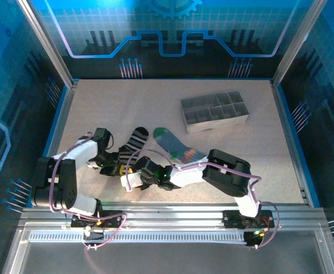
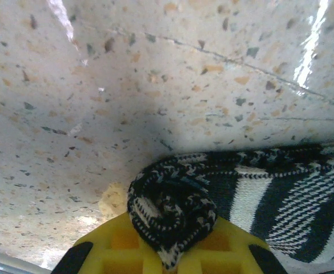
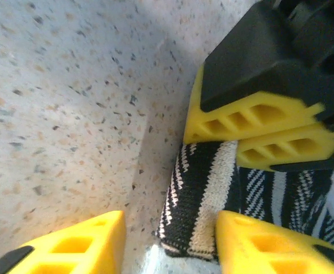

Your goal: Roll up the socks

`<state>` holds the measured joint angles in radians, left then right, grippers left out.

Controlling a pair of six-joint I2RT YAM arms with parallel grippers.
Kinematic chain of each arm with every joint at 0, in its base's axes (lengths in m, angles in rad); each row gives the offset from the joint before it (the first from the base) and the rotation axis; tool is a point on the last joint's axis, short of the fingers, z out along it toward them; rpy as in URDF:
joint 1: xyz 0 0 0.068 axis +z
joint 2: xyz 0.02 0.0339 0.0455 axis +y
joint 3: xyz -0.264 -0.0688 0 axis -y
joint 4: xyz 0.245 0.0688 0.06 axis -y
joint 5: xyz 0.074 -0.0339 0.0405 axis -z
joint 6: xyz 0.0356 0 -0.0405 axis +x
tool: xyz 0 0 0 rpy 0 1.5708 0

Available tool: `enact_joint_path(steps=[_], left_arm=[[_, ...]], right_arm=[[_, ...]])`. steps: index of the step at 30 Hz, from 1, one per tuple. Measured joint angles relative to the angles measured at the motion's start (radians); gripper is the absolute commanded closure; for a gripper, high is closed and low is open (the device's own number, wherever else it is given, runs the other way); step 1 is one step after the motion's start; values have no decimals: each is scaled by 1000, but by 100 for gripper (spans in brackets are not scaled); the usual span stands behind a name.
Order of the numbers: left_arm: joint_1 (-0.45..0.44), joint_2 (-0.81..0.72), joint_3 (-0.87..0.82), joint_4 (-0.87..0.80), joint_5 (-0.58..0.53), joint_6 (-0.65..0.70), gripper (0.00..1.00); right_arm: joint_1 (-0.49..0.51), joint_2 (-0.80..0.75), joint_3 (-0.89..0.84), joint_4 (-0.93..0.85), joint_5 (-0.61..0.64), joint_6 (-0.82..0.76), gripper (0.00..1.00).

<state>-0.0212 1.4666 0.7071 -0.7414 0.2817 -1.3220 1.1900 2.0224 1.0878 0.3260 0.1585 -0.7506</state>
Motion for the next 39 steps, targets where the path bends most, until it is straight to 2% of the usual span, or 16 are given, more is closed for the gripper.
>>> enact_joint_path(steps=[4,9,11,14,15,17,19,24,34,39], left_arm=[[2,10,11,-13,0,19,100],[7,14,16,-18,-1,29,100],[11,12,19,-22,-12,39,84],[12,-23,14,-28,-49,41,48],[12,-49,7,-40,-64,39,39],[12,-115,-3,-68,-80,34,30],[12,-193,-5,-94,-92,19,25],[11,-319,-5,-116,-98,8,24],[16,-360,-56,102,-119,-13,45],[15,-365,-76,79,-128,4,57]], right_arm=[[-10,35,48,-3,18,-2,73],[-31,59,92,-39,2,16,91],[-37,64,116,-66,-15,30,97],[-53,80,162,-114,-62,75,100],[-60,86,175,-126,-80,93,100],[-78,95,198,-150,-124,131,100],[-95,104,217,-170,-175,166,100],[-125,127,269,-230,-289,253,100],[-178,198,399,-388,-557,391,100],[-230,219,422,-414,-656,534,100]])
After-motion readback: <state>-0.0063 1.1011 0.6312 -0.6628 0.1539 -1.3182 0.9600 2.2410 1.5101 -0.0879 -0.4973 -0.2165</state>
